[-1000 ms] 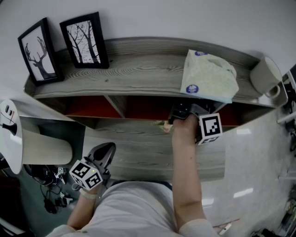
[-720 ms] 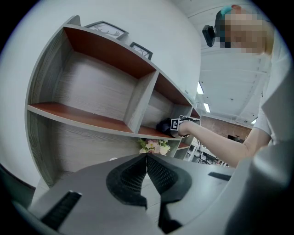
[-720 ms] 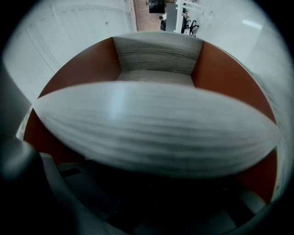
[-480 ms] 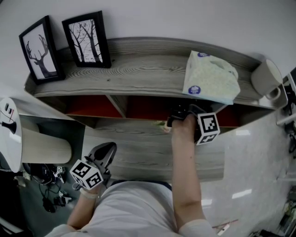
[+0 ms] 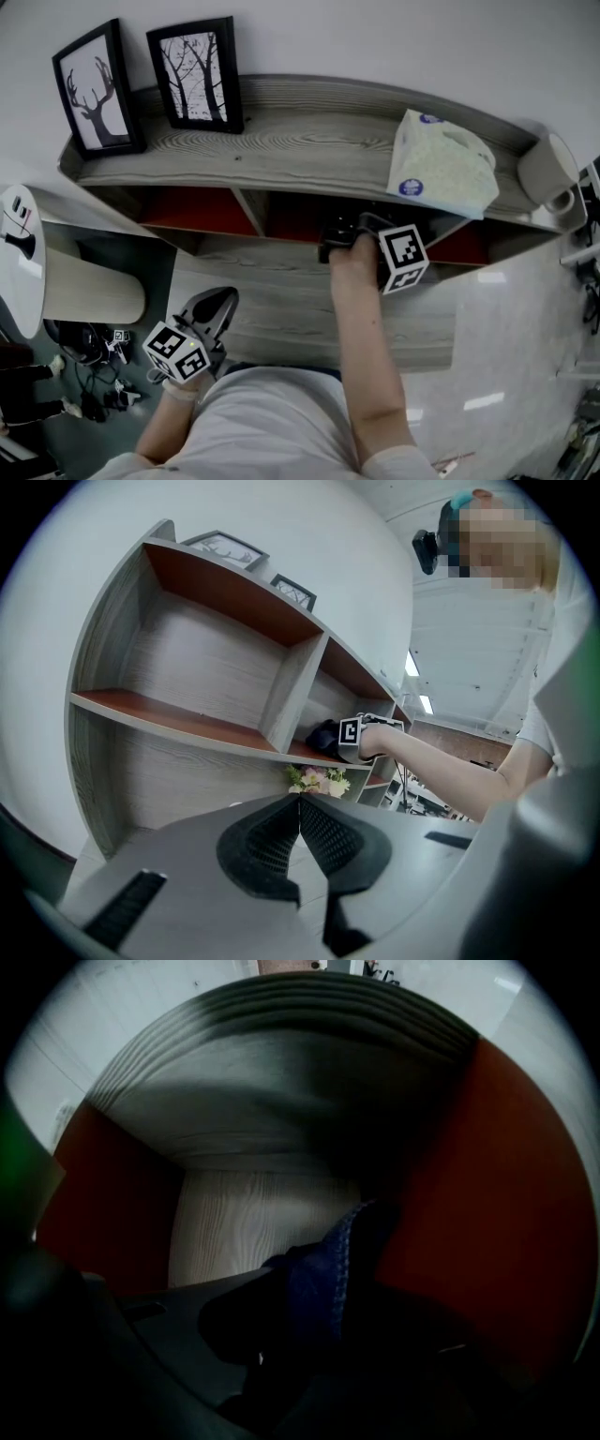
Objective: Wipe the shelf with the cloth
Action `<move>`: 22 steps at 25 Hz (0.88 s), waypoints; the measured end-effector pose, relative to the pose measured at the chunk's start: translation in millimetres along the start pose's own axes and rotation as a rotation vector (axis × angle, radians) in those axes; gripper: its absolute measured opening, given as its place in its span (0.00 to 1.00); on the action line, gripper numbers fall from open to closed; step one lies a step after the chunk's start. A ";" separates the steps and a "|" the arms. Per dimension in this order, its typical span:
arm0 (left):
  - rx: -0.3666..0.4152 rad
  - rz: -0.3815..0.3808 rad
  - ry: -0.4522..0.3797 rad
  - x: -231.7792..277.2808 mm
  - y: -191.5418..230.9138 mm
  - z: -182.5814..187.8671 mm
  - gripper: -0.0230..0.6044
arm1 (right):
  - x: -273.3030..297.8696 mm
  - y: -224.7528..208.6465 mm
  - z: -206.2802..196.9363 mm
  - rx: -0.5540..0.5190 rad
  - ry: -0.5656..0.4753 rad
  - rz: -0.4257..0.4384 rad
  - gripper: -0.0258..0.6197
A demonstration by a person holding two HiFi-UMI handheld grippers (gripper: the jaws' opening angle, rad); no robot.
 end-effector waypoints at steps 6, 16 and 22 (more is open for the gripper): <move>-0.014 0.027 -0.020 -10.8 5.2 -2.3 0.06 | 2.8 7.4 -44.1 -0.011 0.106 0.024 0.15; -0.032 0.066 -0.050 -26.6 11.5 -5.7 0.06 | 8.0 22.7 -105.6 -0.066 0.270 0.096 0.15; -0.036 0.076 -0.064 -31.5 11.8 -5.4 0.06 | 10.4 30.9 -135.3 -0.104 0.404 0.138 0.15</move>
Point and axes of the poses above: the fingertips, and each gripper's own axes: x forward along the fingers, y to its left, z out of its top, the point moved 6 cm from there along -x, backward along the fingers, and after that the axes turned 4 degrees about -x, right-handed, at the moved point
